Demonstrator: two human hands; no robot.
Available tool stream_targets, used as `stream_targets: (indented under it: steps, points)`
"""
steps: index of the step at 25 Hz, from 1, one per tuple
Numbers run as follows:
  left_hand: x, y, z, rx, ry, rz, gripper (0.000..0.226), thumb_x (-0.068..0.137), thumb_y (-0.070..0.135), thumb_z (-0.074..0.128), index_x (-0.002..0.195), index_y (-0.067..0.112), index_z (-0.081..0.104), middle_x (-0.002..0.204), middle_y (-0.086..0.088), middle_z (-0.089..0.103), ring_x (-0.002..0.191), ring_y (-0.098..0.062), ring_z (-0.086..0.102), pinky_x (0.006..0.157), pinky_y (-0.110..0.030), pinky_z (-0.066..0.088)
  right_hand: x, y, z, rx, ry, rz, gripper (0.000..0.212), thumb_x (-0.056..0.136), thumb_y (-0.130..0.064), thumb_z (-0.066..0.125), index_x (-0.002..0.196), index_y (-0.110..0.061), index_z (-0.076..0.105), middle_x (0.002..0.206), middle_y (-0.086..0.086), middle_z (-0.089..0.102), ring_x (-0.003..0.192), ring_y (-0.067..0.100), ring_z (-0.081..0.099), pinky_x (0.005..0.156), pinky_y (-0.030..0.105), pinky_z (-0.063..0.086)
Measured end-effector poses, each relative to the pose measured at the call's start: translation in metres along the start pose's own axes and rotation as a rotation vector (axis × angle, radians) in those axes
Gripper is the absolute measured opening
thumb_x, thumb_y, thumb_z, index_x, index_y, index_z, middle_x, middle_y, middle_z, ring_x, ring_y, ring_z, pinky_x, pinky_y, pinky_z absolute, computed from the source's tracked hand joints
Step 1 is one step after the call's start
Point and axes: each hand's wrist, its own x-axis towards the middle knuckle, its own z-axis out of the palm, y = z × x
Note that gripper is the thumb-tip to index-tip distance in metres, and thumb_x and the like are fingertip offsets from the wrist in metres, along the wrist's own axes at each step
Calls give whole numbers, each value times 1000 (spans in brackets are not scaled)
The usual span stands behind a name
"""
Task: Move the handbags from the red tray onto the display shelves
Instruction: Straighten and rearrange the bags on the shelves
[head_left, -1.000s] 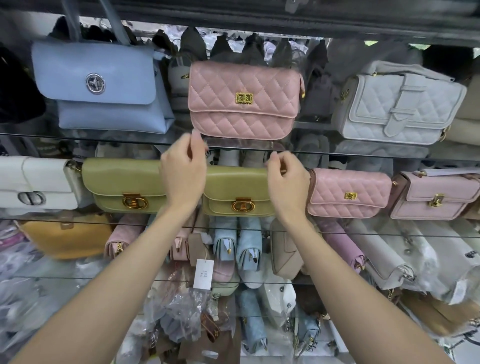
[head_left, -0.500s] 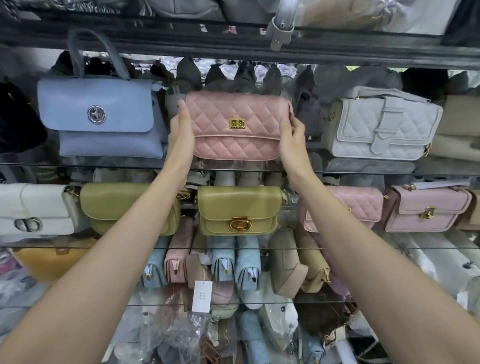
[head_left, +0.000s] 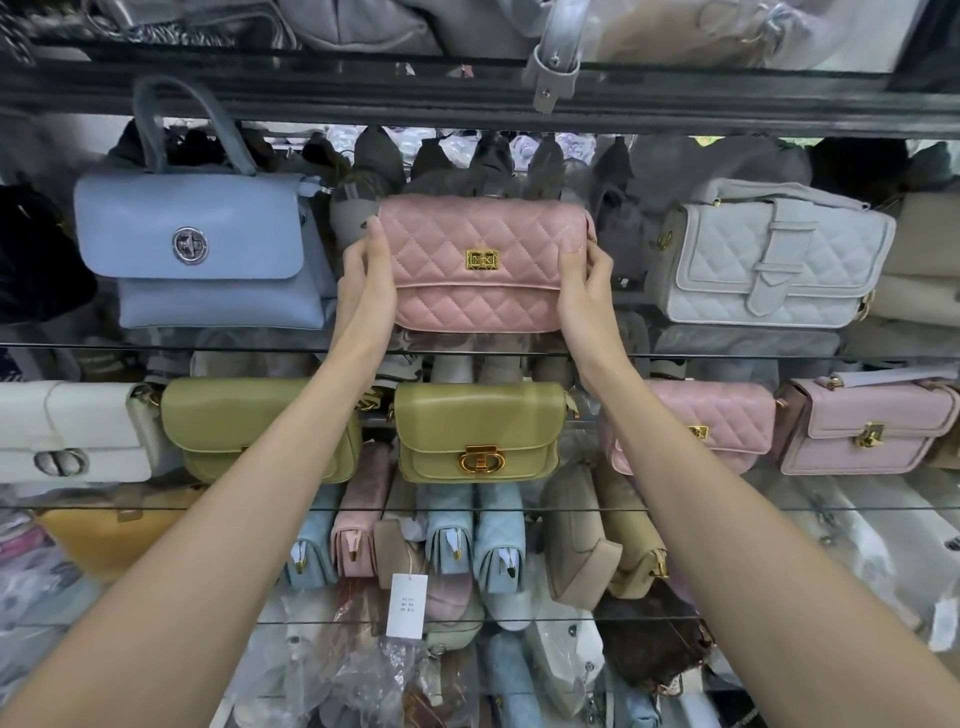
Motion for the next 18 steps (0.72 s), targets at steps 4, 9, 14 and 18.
stream_targets:
  steps: [4, 9, 14, 18]
  points:
    - [-3, -1, 0, 17, 5, 27, 79, 66, 100, 23, 126, 53, 42, 144, 13, 50, 133, -13, 49, 114, -51, 38, 1, 0, 1, -7, -26, -17, 93, 84, -78, 34, 160, -26, 19, 166, -1, 26, 150, 17, 29, 123, 47, 28]
    - [-8, -5, 2, 54, 1, 99, 70, 74, 96, 24, 125, 52, 44, 137, 9, 52, 130, -13, 50, 112, -48, 41, 5, 5, 0, 21, -27, -15, 90, 85, -76, 37, 160, -28, 19, 165, -3, 28, 150, 17, 30, 123, 46, 29]
    - [-10, -3, 2, 91, 12, 96, 79, 69, 101, 23, 130, 53, 43, 142, 9, 52, 133, -14, 49, 114, -48, 40, 5, 7, -3, 34, -18, -28, 85, 87, -69, 42, 158, -27, 23, 163, -2, 31, 147, 16, 35, 121, 46, 32]
    - [-9, -4, 2, 128, 22, 82, 95, 62, 105, 23, 140, 53, 38, 149, 11, 49, 137, -15, 48, 114, -50, 40, 4, 5, -7, 33, -38, -21, 70, 98, -54, 43, 158, -26, 23, 163, 0, 30, 144, 17, 38, 120, 47, 33]
